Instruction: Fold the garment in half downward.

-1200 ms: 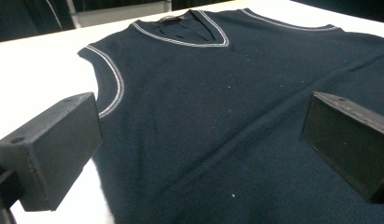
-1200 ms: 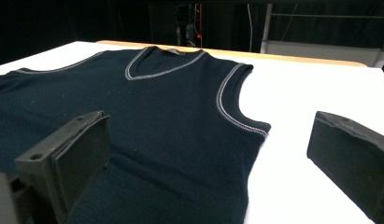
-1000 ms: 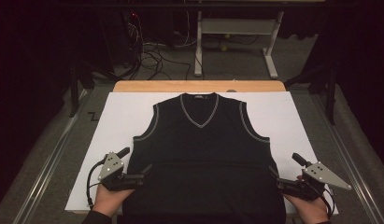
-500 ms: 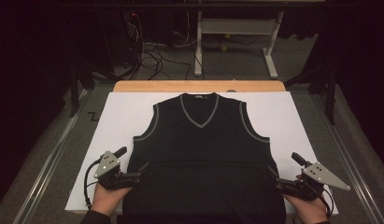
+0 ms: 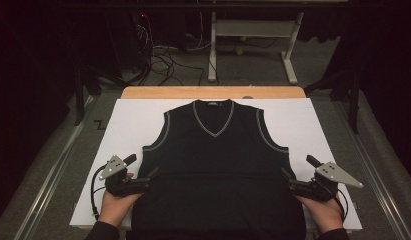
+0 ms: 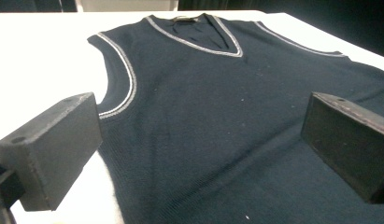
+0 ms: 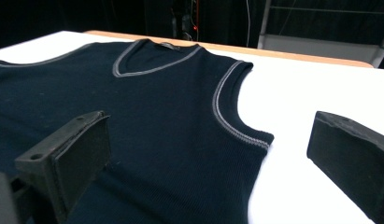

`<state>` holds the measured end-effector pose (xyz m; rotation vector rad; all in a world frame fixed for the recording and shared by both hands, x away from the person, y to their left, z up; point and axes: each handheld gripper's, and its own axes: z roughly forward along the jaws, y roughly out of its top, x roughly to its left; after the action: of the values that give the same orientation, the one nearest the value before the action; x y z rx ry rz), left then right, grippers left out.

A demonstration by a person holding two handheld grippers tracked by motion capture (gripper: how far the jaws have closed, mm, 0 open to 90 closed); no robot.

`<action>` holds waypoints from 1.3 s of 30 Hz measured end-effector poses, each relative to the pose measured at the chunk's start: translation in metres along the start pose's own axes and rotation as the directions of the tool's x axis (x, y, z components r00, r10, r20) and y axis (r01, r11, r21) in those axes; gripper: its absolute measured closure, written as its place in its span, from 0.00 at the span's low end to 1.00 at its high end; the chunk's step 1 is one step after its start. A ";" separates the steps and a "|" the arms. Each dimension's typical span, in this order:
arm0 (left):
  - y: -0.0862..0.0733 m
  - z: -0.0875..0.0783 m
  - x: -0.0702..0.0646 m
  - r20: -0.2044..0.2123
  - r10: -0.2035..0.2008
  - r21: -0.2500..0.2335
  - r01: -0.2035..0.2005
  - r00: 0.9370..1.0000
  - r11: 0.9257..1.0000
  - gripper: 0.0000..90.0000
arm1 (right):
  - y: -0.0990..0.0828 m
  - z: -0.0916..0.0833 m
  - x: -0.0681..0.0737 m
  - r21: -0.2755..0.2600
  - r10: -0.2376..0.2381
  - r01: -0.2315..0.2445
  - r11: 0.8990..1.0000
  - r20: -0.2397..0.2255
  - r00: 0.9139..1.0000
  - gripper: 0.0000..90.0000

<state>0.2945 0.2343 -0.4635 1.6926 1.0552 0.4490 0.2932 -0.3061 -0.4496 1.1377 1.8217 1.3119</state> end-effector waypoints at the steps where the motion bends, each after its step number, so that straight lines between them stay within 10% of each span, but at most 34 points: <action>1: 0.001 0.002 0.002 -0.012 0.004 0.003 -0.004 1.000 1.000 0.00 | 0.001 0.004 0.000 0.009 -0.004 0.004 1.000 0.005 1.000 0.00; 8: 0.008 0.025 0.021 -0.060 -0.033 0.121 0.040 0.998 0.992 0.00 | 0.005 0.028 0.000 0.077 -0.039 0.037 0.996 0.031 0.999 0.00; 13: 0.008 0.046 0.032 -0.110 -0.028 0.264 0.057 0.994 0.963 0.00 | 0.007 0.045 -0.001 0.129 -0.047 0.040 0.991 0.053 0.997 0.00; 25: 0.018 0.064 0.054 -0.169 -0.142 0.306 0.189 0.975 0.933 0.23 | 0.010 0.084 -0.026 0.317 0.024 -0.061 0.946 0.119 0.993 0.19; 30: 0.023 0.071 0.052 -0.195 -0.064 0.352 0.131 0.979 0.927 0.38 | 0.008 0.090 -0.034 0.406 0.061 -0.111 0.907 0.134 0.989 0.43; 39: 0.026 0.072 0.055 -0.215 -0.096 0.347 0.168 0.972 0.923 0.64 | 0.011 0.093 -0.031 0.422 0.038 -0.081 0.903 0.109 0.993 0.72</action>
<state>0.3872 0.2360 -0.4788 1.9114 1.4589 0.3497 0.3891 -0.2939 -0.4689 1.4672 2.0725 0.8863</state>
